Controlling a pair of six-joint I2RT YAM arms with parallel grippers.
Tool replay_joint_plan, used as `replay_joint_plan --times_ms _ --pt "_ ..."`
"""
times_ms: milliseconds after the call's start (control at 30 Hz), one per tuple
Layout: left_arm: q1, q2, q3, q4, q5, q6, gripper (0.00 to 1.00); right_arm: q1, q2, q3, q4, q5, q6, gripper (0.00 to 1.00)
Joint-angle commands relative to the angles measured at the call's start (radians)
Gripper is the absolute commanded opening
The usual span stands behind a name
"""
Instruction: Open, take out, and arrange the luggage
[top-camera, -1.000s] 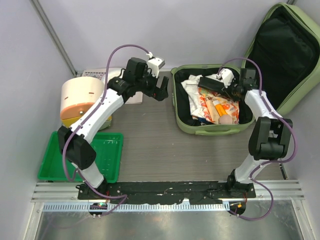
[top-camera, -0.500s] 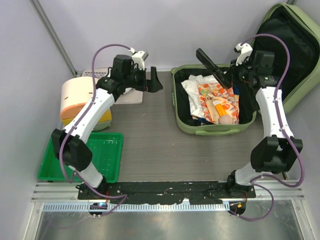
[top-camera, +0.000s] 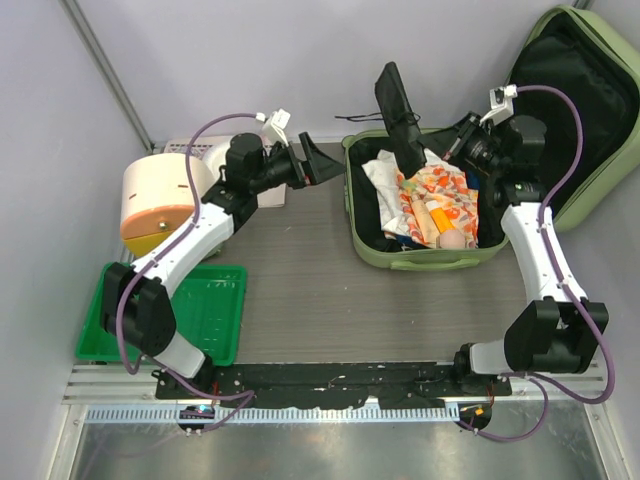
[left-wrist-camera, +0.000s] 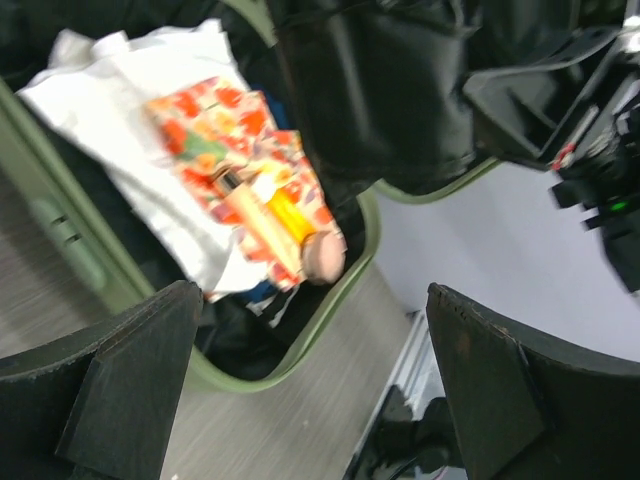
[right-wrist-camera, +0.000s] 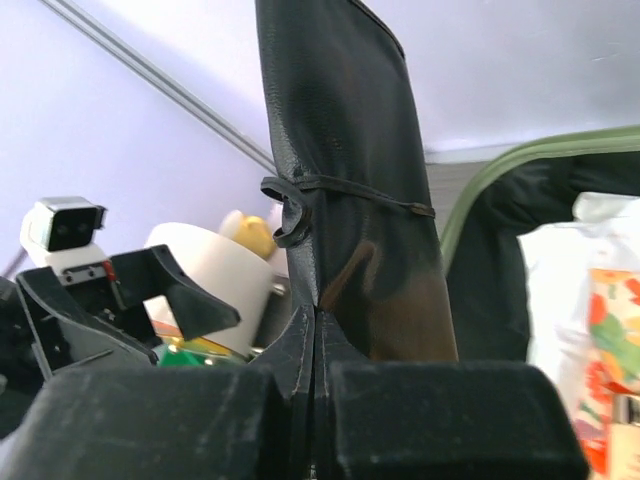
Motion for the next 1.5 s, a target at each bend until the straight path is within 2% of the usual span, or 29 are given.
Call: replay_joint_plan --times_ms 0,267,367,433,467,567,633,767,800,933,1200,1467 --pt "-0.032 0.033 0.051 0.217 0.012 -0.162 0.99 0.030 -0.075 -0.027 0.260 0.007 0.237 0.01" --pt "-0.082 0.113 0.115 0.309 -0.017 -0.233 0.99 0.101 -0.123 -0.091 0.285 -0.009 0.284 0.01" --pt "-0.075 0.115 0.115 0.358 -0.019 -0.164 0.94 0.116 -0.135 -0.097 0.274 -0.022 0.285 0.01" --pt "-0.072 0.104 0.098 0.438 0.017 -0.083 0.86 0.123 -0.140 -0.096 0.266 -0.029 0.285 0.01" --pt "-0.070 0.093 0.091 0.444 0.035 0.057 0.83 0.126 -0.143 -0.096 0.256 -0.041 0.285 0.01" --pt "-0.064 0.046 0.046 0.402 0.073 0.327 0.72 0.129 -0.153 -0.099 0.254 -0.068 0.299 0.01" --pt "-0.038 0.032 0.022 0.376 0.125 0.403 0.64 0.138 -0.157 -0.105 0.256 -0.081 0.311 0.01" --pt "-0.009 0.020 0.002 0.345 0.199 0.575 0.58 0.156 -0.158 -0.106 0.256 -0.117 0.320 0.01" --pt "-0.012 0.013 0.000 0.329 0.221 0.674 0.58 0.159 -0.160 -0.106 0.256 -0.133 0.322 0.01" --pt "-0.016 -0.014 -0.001 0.286 0.201 0.816 0.57 0.173 -0.167 -0.113 0.256 -0.145 0.323 0.01" --pt "-0.065 -0.048 -0.008 0.294 0.089 0.849 0.53 0.213 -0.173 -0.137 0.272 -0.139 0.343 0.01" --pt "-0.099 -0.037 0.003 0.312 0.063 0.841 0.47 0.227 -0.170 -0.139 0.279 -0.137 0.351 0.01"
